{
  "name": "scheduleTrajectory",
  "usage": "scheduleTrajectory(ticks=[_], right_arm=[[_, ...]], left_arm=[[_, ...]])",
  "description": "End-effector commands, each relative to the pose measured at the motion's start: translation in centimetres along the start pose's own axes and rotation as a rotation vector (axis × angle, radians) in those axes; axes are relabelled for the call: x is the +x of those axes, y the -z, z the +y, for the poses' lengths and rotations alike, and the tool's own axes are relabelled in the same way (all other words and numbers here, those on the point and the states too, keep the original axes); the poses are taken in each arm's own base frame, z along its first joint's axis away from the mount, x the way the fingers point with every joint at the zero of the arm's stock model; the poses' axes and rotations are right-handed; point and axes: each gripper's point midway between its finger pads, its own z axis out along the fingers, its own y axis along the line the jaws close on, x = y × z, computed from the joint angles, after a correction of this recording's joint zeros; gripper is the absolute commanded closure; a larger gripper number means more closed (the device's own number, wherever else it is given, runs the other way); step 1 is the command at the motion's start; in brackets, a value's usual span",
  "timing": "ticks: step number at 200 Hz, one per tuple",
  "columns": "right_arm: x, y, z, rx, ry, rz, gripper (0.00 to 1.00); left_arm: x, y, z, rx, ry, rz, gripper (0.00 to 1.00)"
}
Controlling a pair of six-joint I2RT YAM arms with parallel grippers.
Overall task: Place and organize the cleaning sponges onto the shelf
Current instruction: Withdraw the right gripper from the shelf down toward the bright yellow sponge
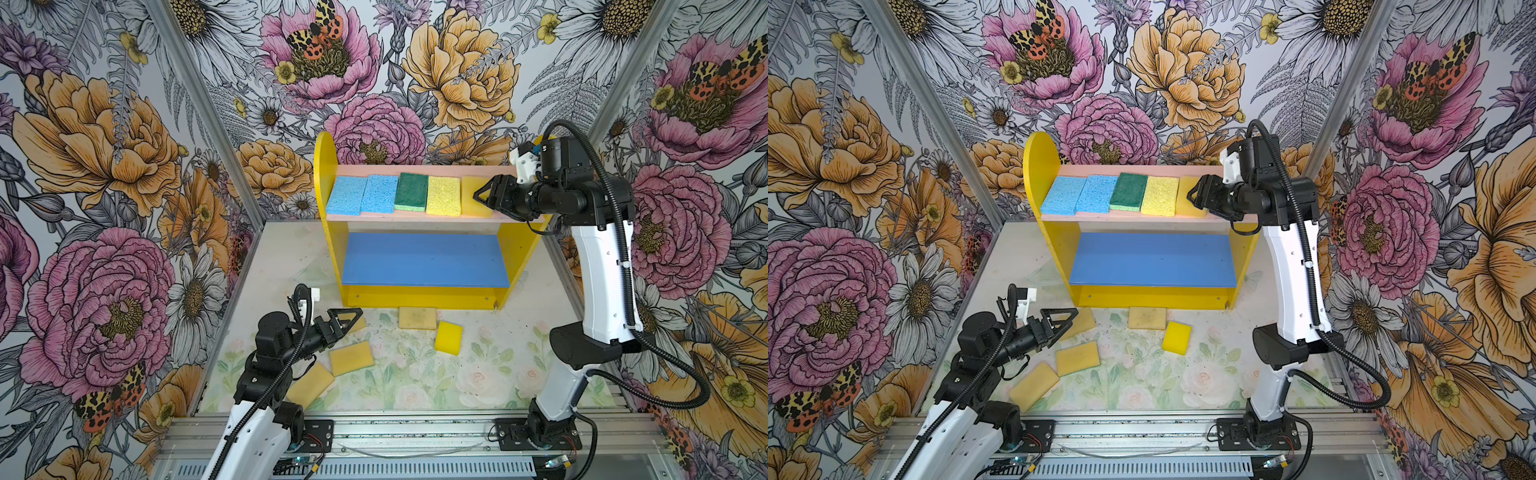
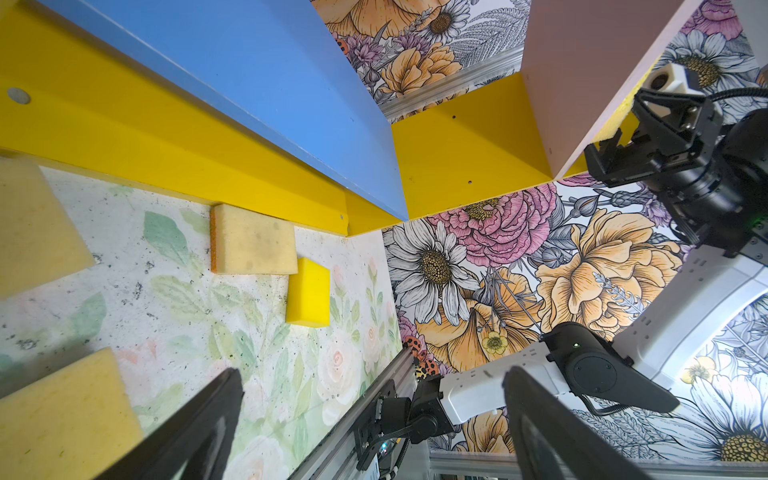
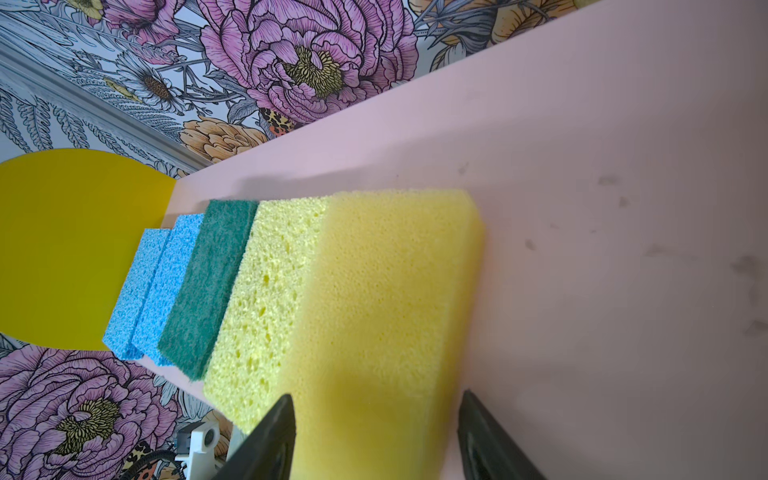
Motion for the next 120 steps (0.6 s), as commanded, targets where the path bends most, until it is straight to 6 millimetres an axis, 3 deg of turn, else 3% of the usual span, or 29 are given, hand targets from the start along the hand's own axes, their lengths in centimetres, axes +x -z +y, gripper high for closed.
scheduleTrajectory(ticks=[1,63,120], right_arm=[[-0.8,-0.6,0.5,-0.039,0.018,-0.013,0.36],[-1.1,0.2,0.5,-0.027,0.041,-0.040,0.34],[-1.7,3.8,0.6,0.012,0.075,-0.134,0.33]], left_arm=[[0.2,0.2,-0.1,0.009,0.002,0.009,0.01],[0.1,0.2,-0.3,0.011,-0.001,0.006,0.01],[0.0,0.3,-0.5,0.015,-0.006,0.004,0.01]])
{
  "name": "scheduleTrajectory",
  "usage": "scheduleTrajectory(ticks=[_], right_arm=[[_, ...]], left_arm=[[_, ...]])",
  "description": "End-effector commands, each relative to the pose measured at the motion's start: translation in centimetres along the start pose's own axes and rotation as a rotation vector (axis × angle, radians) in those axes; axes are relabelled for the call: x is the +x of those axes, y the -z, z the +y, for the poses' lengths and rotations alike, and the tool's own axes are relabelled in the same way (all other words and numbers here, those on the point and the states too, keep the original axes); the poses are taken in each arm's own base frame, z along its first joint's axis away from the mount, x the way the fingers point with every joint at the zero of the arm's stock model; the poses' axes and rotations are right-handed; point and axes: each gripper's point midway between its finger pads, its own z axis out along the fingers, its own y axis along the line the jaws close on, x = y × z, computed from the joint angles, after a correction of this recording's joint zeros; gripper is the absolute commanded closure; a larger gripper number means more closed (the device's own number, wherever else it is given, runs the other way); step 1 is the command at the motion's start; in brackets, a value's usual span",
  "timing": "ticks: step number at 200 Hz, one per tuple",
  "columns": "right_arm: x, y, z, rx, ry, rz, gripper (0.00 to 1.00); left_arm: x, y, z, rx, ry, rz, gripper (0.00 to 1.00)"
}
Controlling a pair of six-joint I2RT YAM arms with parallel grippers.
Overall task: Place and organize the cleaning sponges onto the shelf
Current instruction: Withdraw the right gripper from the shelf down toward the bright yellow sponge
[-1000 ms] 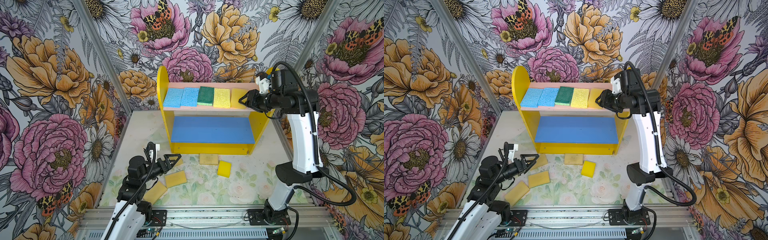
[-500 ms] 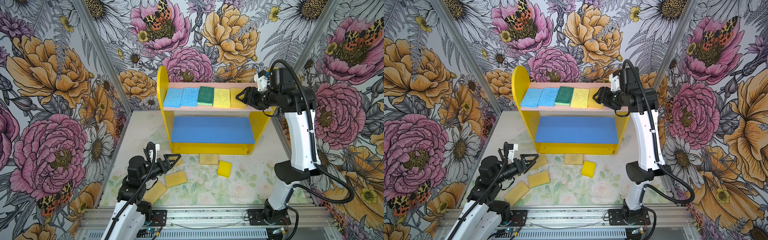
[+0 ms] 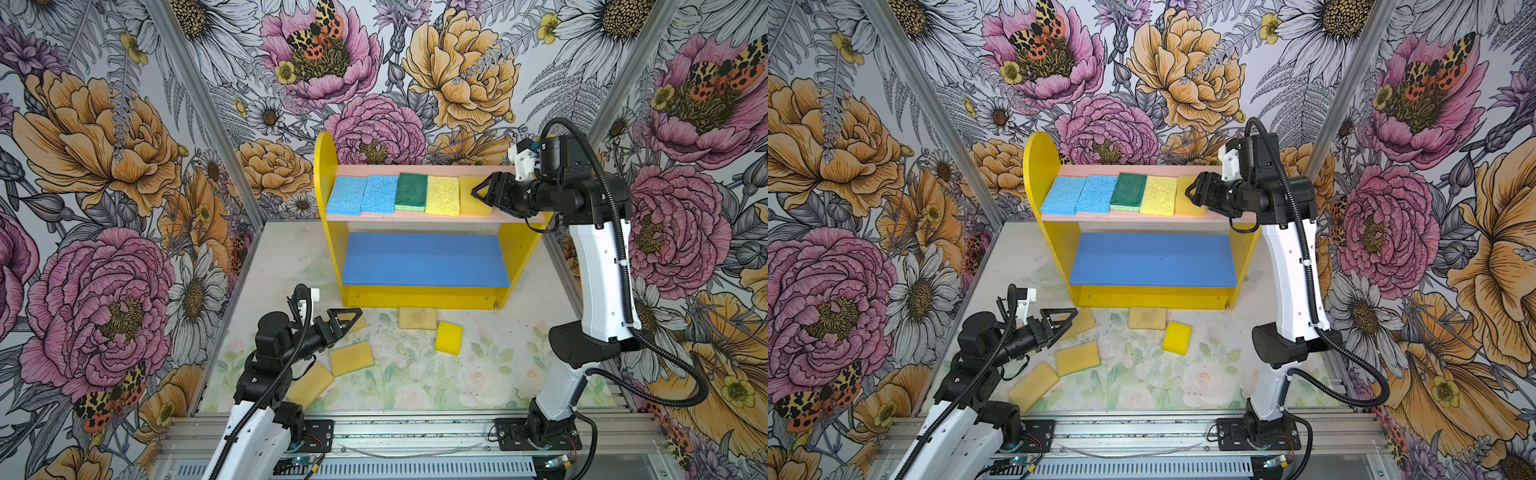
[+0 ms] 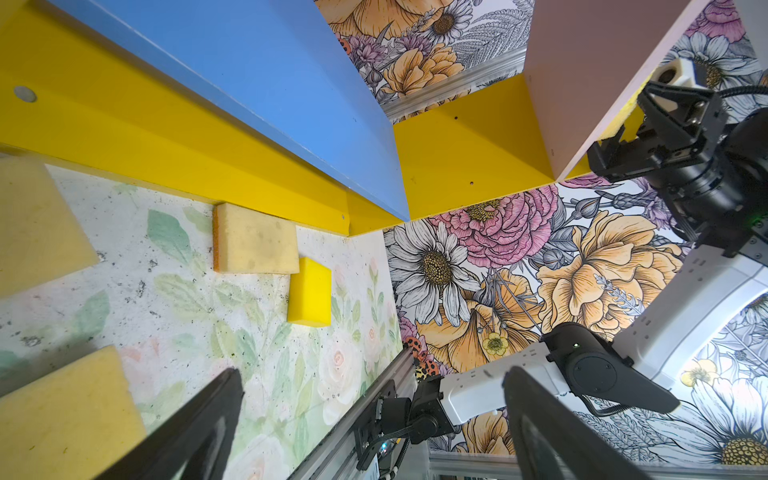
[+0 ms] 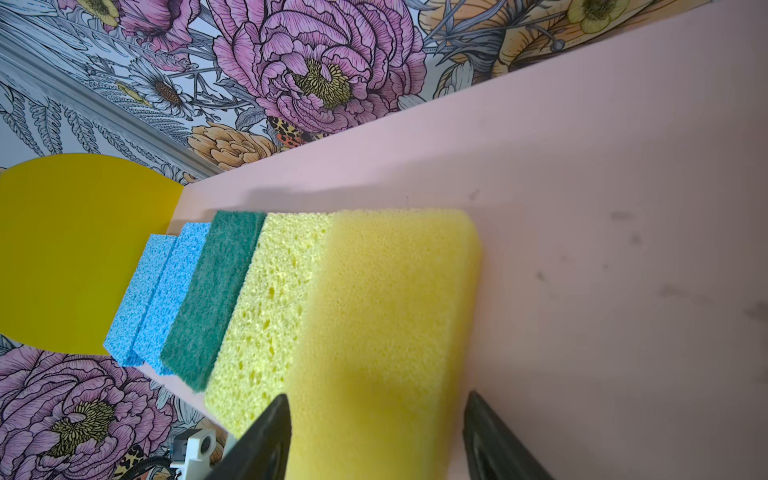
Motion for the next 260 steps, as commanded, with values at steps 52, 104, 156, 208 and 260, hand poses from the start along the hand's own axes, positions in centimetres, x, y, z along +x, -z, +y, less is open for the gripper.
scheduleTrajectory(ticks=[52,104,156,208,260], right_arm=[[0.7,6.6,3.1,-0.076,0.048,-0.101,0.32],[8.7,9.7,6.8,-0.196,0.117,-0.003,0.33],[20.1,5.4,1.9,-0.185,-0.021,0.166,0.33],[28.6,-1.1,-4.2,-0.048,-0.091,0.291,0.32],[33.6,-6.2,-8.3,0.045,-0.133,0.375,0.33]], left_arm=[[-0.1,0.4,-0.8,0.019,-0.006,-0.001,0.01],[0.4,0.3,-0.7,0.015,0.003,0.004,0.01],[1.4,-0.1,0.5,-0.021,0.042,0.024,0.01],[1.8,-0.8,2.1,-0.075,0.067,0.033,0.01],[2.6,-2.1,3.2,-0.116,0.079,0.074,0.01]])
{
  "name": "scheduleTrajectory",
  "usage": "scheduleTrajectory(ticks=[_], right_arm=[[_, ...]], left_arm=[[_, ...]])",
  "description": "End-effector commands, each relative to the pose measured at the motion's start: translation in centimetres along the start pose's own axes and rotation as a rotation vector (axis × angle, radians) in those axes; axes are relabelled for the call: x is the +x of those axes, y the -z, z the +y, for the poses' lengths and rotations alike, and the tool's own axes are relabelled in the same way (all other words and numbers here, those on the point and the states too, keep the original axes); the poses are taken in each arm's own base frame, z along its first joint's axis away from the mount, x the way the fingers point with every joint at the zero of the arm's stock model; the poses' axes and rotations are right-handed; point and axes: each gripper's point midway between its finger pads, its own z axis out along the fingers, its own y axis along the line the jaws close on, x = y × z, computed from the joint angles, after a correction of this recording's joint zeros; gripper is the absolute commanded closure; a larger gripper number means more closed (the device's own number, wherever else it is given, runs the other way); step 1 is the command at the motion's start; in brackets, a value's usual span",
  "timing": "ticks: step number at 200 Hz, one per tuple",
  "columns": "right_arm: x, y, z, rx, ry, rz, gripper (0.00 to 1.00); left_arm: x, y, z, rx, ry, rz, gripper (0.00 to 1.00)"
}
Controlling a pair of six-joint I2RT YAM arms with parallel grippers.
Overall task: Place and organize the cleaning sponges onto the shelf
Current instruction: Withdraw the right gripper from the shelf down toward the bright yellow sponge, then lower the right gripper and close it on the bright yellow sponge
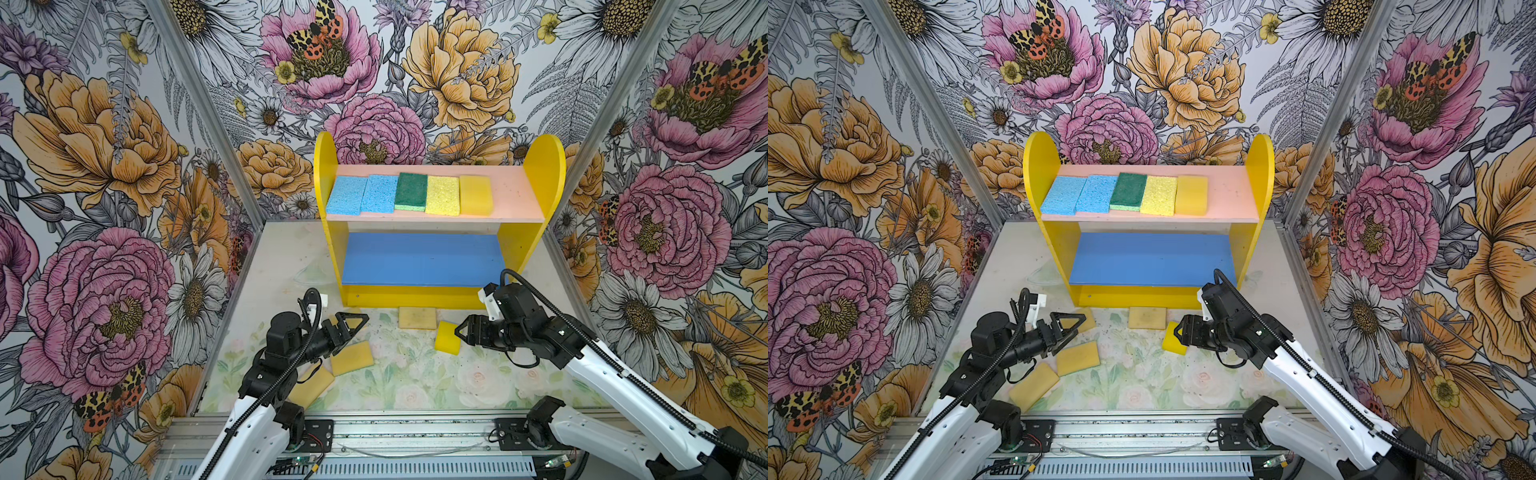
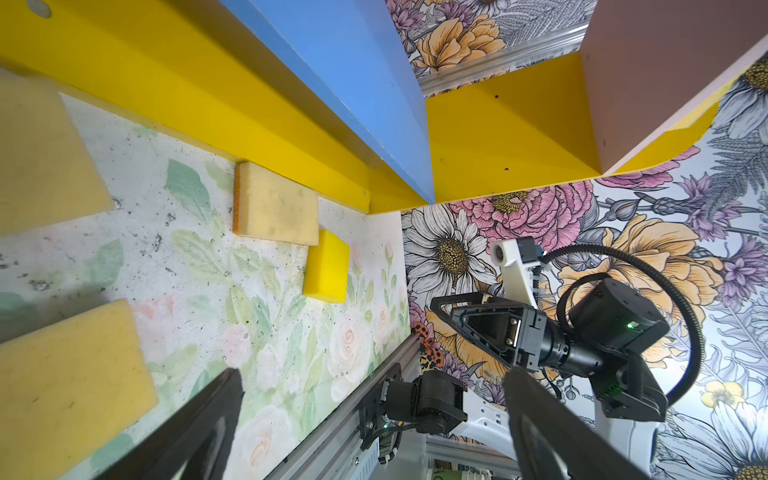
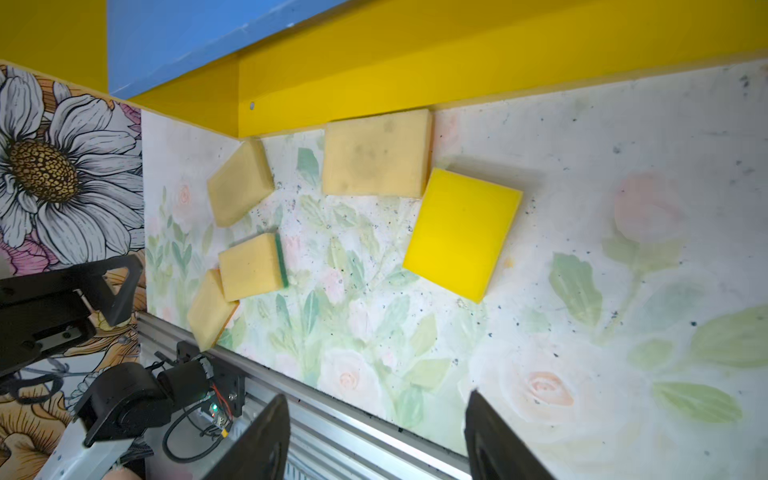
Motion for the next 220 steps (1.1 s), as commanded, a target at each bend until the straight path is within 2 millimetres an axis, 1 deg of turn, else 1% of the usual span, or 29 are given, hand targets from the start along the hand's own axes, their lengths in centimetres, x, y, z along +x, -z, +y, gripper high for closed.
scheduleTrajectory(ticks=[1,11,37,59,89,113,179,197,220], right_arm=[[-1.3,-1.9,0.3,-0.030,-0.018,-0.057,0.34],[-1.1,-2.9,0.1,-0.036,-0.031,-0.046,0.34],[-0.5,-5.8,-1.5,0.007,-0.067,-0.009,0.35],[-0.5,-7.2,-2.9,0.050,-0.083,-0.008,0.35],[-0.7,-8.9,-4.7,0.065,-0.133,-0.006,0.39],[-0.7,-9.9,-6.0,0.071,-0.170,-0.005,0.43],[-0.6,-11.7,-6.7,0.056,-0.195,0.003,0.55],[-0.5,-12.1,-6.8,0.042,-0.209,-0.003,0.62],[-0.3,-12.2,-7.0,0.041,-0.219,-0.007,0.77]], left_arm=[[0.0,-0.7,0.9,-0.027,0.003,-0.004,0.01],[0.1,-1.0,0.9,-0.031,0.000,0.005,0.01],[0.2,-1.6,1.1,-0.032,0.008,0.015,0.01],[0.3,-1.8,1.3,-0.027,0.015,0.018,0.01],[0.5,-1.8,1.7,-0.030,0.022,0.026,0.01],[0.6,-1.8,1.7,-0.028,0.024,0.028,0.01],[0.3,-1.8,1.9,-0.031,0.034,0.028,0.01],[0.3,-1.8,1.9,-0.030,0.035,0.026,0.01],[0.2,-1.8,1.8,-0.027,0.034,0.027,0.01]])
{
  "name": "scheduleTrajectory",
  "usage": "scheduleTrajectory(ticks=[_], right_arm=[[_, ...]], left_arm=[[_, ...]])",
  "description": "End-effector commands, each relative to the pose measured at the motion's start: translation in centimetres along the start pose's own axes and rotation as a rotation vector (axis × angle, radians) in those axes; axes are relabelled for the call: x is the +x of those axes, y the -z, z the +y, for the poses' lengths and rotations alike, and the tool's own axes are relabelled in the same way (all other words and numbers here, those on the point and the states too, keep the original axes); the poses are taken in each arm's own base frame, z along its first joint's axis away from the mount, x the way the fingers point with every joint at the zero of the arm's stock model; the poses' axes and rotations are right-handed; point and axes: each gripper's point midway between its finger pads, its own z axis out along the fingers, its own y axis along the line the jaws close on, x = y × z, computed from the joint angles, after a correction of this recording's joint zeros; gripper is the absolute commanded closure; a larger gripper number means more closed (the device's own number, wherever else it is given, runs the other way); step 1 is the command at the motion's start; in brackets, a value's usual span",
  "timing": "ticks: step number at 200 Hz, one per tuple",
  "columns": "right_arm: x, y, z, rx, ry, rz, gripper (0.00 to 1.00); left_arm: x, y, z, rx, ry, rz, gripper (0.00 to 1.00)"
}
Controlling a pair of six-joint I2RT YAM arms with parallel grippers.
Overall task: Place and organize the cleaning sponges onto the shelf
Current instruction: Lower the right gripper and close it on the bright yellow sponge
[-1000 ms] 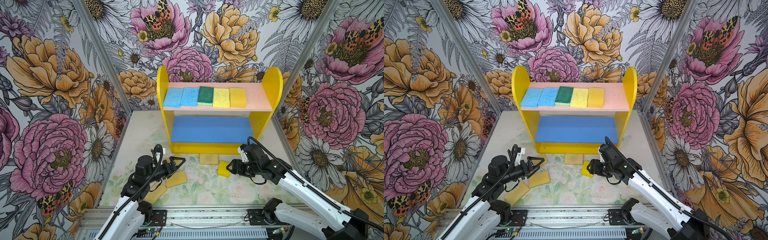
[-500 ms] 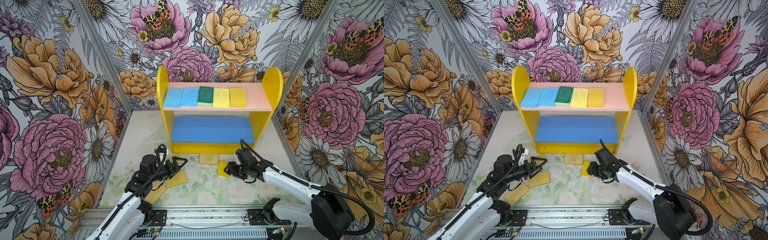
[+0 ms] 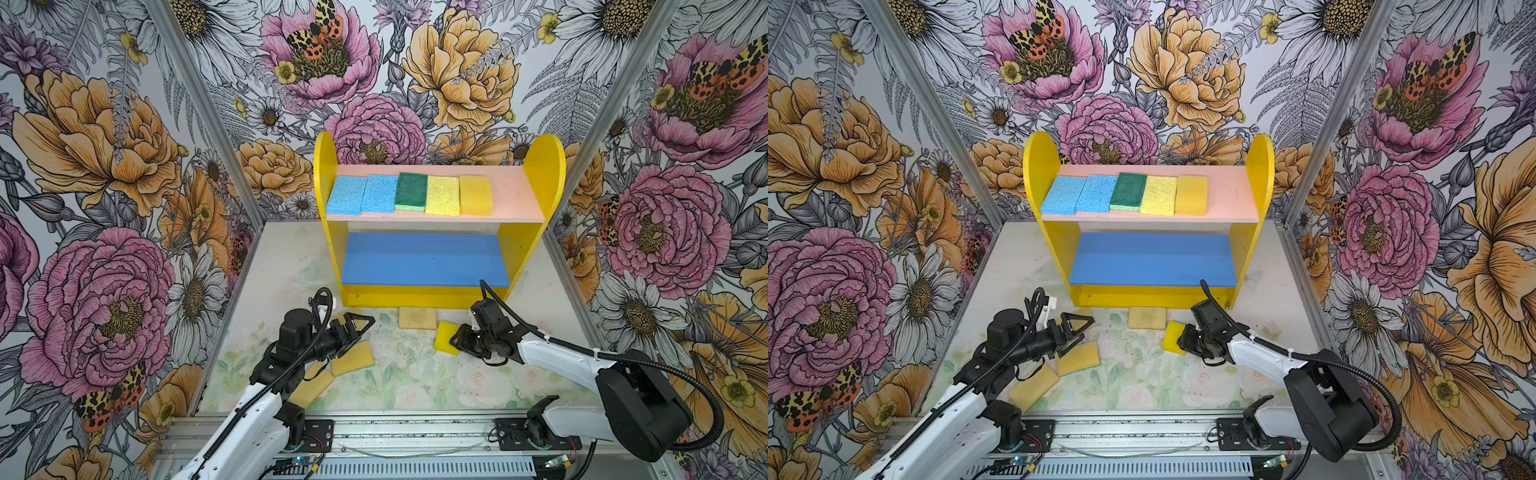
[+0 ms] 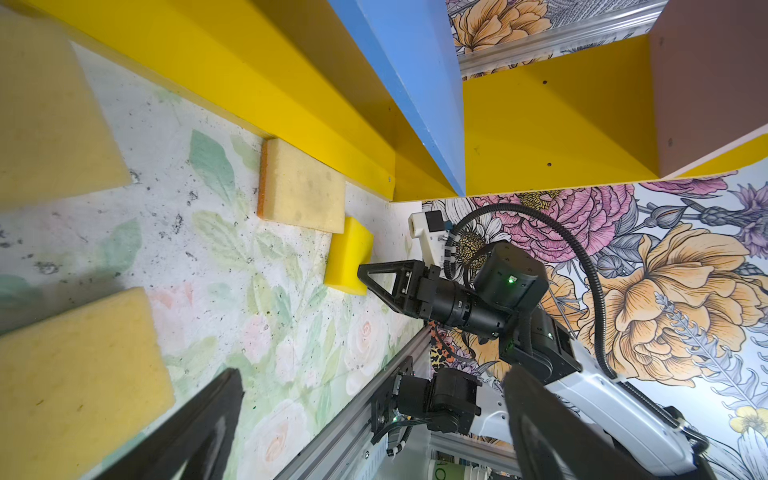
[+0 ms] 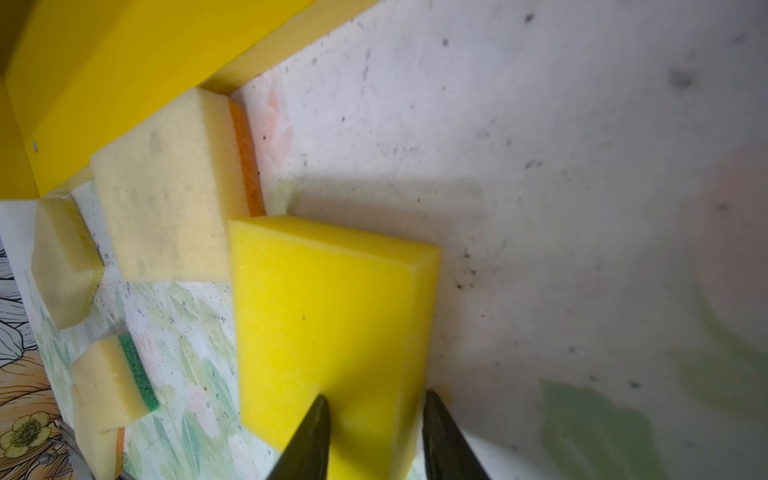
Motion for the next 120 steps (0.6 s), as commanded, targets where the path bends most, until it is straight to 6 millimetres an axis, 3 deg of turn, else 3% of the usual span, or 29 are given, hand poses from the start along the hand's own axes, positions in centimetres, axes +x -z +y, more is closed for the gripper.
scheduleTrajectory(ticks=[1,44,67,94,120], right_arm=[[-0.4,-0.2,0.1,-0.023,-0.020,-0.026,0.78],[-0.4,1.7,1.6,-0.107,-0.029,-0.060,0.96],[0.2,2.4,2.9,-0.160,-0.019,-0.049,0.98],[1.2,3.4,6.2,-0.232,0.047,-0.032,0.98],[1.7,5.0,10.8,-0.323,0.132,-0.023,0.98]], left_arm=[[-0.1,0.0,0.0,0.013,0.000,-0.005,0.01],[-0.1,-0.3,-0.1,0.025,-0.003,0.003,0.01],[0.1,-0.7,-1.1,0.068,-0.022,0.019,0.01],[0.7,-1.3,-2.6,0.116,-0.050,0.037,0.01],[1.3,-2.1,-3.2,0.144,-0.052,0.060,0.01]])
